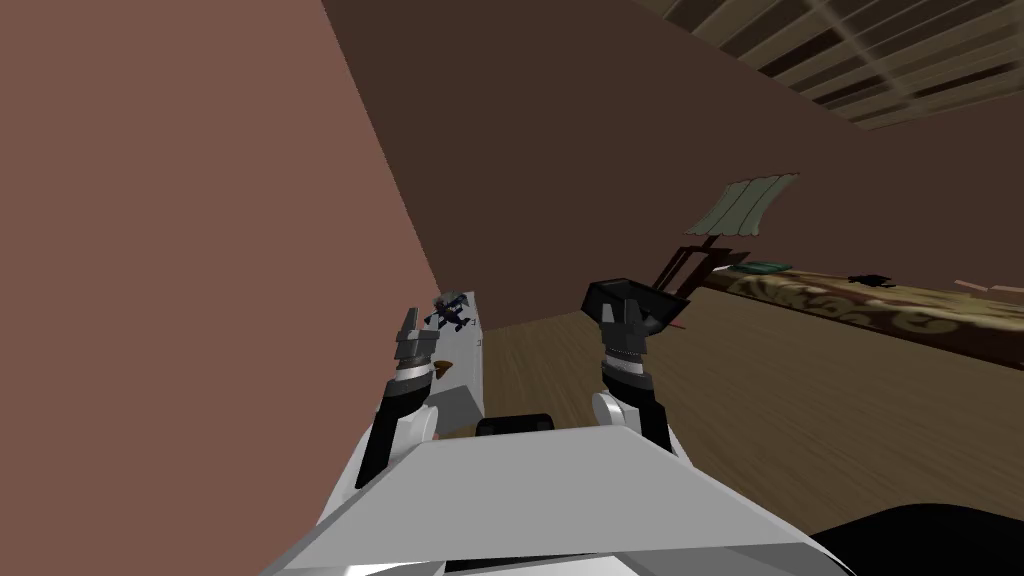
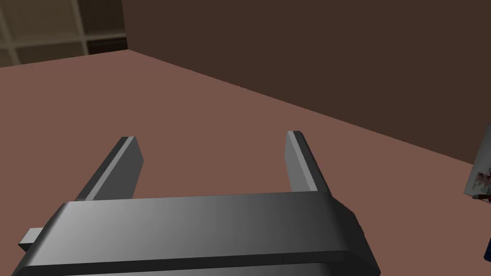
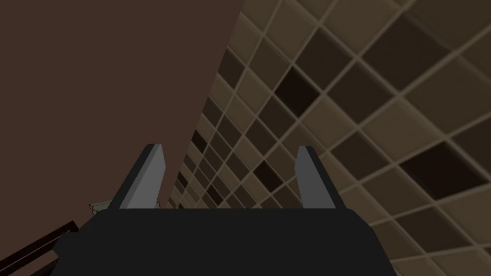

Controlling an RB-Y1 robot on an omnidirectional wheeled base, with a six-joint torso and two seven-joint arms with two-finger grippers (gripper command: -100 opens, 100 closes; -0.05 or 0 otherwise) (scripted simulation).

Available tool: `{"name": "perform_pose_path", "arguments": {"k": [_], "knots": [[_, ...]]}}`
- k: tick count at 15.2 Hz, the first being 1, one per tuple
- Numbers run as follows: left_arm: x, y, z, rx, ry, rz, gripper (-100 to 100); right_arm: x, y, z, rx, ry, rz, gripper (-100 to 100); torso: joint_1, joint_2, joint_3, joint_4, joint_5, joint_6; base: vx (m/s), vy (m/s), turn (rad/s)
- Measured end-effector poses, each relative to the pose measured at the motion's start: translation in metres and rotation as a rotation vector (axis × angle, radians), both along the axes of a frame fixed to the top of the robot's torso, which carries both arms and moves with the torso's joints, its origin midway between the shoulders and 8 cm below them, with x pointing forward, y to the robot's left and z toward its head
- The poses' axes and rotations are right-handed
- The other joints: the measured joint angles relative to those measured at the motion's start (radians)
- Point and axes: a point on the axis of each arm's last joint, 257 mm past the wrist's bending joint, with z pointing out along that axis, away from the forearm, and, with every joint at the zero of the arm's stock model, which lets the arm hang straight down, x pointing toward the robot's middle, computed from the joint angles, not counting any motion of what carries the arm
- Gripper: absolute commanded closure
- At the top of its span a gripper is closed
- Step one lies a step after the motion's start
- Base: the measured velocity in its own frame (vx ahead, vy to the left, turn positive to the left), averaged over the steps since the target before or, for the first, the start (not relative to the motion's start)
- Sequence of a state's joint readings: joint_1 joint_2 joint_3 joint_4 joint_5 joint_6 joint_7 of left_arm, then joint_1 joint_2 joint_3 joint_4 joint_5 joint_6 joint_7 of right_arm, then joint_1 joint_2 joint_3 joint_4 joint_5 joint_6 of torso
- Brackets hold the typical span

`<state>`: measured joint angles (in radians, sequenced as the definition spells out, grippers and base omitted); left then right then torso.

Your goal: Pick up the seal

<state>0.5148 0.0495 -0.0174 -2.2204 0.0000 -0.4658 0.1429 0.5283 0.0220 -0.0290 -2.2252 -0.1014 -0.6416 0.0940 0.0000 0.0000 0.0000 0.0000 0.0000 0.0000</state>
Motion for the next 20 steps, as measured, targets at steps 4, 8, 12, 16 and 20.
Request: {"name": "perform_pose_path", "arguments": {"k": [4,8,12,16,20], "knots": [[0.005,0.009,-0.017,0.019,0.074,-0.007,-100,0.000,0.000,0.000,0.000,0.000,0.000,0,0.000,0.001,0.000,0.000,0.000,0.000,-0.011,-0.002,-0.125],[0.012,0.021,-0.035,0.013,0.158,0.001,-100,0.000,0.000,0.000,0.000,0.000,0.000,0,0.000,0.001,0.001,0.000,0.000,0.000,-0.011,-0.001,-0.129],[0.017,0.038,-0.059,-0.007,0.254,0.018,-100,0.000,0.000,0.000,0.000,0.000,0.000,0,0.000,0.001,0.000,0.000,0.000,0.001,-0.007,0.001,-0.138],[0.016,0.057,-0.086,-0.035,0.353,0.041,-100,0.000,0.000,0.000,0.000,0.000,0.000,0,0.001,0.001,0.000,0.000,0.000,0.000,-0.005,0.005,-0.143],[0.015,0.070,-0.111,-0.066,0.444,0.062,-100,0.000,0.000,0.000,0.000,0.000,0.000,0,0.001,0.000,0.000,0.000,0.000,0.000,-0.002,0.007,-0.112]]}}
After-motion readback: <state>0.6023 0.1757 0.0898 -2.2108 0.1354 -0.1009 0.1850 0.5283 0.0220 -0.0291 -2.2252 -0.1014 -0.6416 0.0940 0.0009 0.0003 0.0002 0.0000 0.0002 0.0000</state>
